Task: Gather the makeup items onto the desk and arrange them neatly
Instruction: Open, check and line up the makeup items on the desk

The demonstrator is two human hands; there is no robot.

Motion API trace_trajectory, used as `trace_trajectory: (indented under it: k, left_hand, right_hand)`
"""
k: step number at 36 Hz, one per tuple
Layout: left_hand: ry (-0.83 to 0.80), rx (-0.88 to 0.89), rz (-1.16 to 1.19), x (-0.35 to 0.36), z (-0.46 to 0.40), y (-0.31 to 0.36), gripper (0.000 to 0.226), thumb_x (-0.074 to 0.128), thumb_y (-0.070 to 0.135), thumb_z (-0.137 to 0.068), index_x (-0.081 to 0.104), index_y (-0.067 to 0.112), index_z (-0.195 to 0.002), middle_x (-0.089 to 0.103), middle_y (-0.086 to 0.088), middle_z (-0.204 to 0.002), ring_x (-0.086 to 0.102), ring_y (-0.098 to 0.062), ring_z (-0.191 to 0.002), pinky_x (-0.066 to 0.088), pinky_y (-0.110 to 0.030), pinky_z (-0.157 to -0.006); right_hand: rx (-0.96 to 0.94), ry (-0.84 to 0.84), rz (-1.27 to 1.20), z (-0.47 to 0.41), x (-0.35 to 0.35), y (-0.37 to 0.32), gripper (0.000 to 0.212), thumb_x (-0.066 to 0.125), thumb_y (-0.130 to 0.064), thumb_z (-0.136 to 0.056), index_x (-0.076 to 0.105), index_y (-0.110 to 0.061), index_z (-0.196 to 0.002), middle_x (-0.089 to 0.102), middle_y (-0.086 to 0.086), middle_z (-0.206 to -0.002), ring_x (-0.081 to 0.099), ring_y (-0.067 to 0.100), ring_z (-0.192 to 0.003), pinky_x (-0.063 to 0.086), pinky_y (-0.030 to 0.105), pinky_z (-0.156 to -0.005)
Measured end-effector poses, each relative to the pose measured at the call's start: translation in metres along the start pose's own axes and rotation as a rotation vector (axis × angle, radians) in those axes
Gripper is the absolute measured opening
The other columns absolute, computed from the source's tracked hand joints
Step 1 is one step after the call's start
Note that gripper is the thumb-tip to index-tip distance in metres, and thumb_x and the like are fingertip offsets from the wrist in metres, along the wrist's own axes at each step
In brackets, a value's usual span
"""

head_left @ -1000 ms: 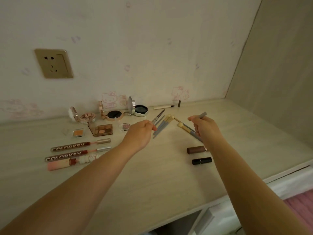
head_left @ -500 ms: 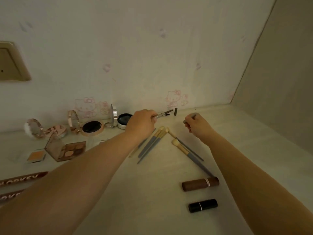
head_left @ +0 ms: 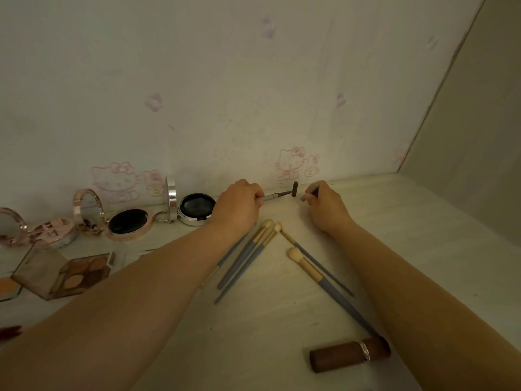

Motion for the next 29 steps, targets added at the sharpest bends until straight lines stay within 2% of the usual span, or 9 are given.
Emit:
trace_trajectory:
  k: [5,9,17,20,29]
  left_hand:
    - [0.032,0.029,-0.029,0.004,-0.001,-0.005,0.025,0.049,0.016,-0.096,0.063,0.008,-0.114,0.055,-0.011,-0.111,0.055,-0.025,-0.097,0.044,-0.032,-0.081]
    - [0.037,0.041,-0.102,0.006,-0.002,-0.007,0.026,0.049,0.024,-0.097,0.064,0.016,-0.115,0.057,-0.005,-0.113,0.049,-0.023,-0.103,0.042,-0.034,-0.081]
    - [0.059,0.029,-0.236,0.005,-0.004,-0.015,0.021,0.049,0.031,-0.095,0.064,0.025,-0.109,0.063,0.001,-0.109,0.046,-0.021,-0.106,0.031,-0.031,-0.082]
    - [0.067,0.042,-0.286,0.006,-0.004,-0.012,0.021,0.049,0.034,-0.095,0.063,0.027,-0.109,0.063,0.004,-0.108,0.046,-0.020,-0.106,0.030,-0.032,-0.083]
    - [0.054,-0.001,-0.315,0.009,-0.004,-0.009,0.021,0.048,0.034,-0.096,0.063,0.028,-0.108,0.064,0.003,-0.108,0.045,-0.021,-0.107,0.029,-0.032,-0.084]
  right_hand:
    - [-0.035,0.030,0.081,-0.004,0.006,0.004,0.006,0.039,-0.013,-0.098,0.046,-0.015,-0.098,0.060,0.005,-0.107,0.056,0.021,-0.095,0.042,0.030,-0.079]
    - [-0.074,0.034,0.140,-0.007,0.009,0.000,0.005,0.044,-0.019,-0.095,0.049,-0.017,-0.095,0.061,0.004,-0.105,0.057,0.020,-0.095,0.042,0.032,-0.078]
    - [-0.159,0.020,0.304,-0.005,0.011,-0.004,0.024,0.045,-0.027,-0.097,0.054,-0.007,-0.107,0.056,0.007,-0.110,0.051,0.019,-0.093,0.042,0.032,-0.078]
    - [-0.168,0.021,0.336,-0.004,0.010,-0.004,0.026,0.044,-0.029,-0.098,0.054,-0.007,-0.107,0.056,0.008,-0.108,0.047,0.016,-0.087,0.037,0.029,-0.074]
    - [-0.147,0.023,0.316,0.000,0.009,-0.007,0.028,0.045,-0.030,-0.097,0.055,-0.008,-0.110,0.058,0.008,-0.107,0.052,0.020,-0.090,0.041,0.031,-0.076]
Point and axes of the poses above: each hand's wrist, its own z-axis away from the middle knuckle, its own x-axis out of the palm, y = z × x, the point moved 2 cm from there along -z, towards the middle knuckle
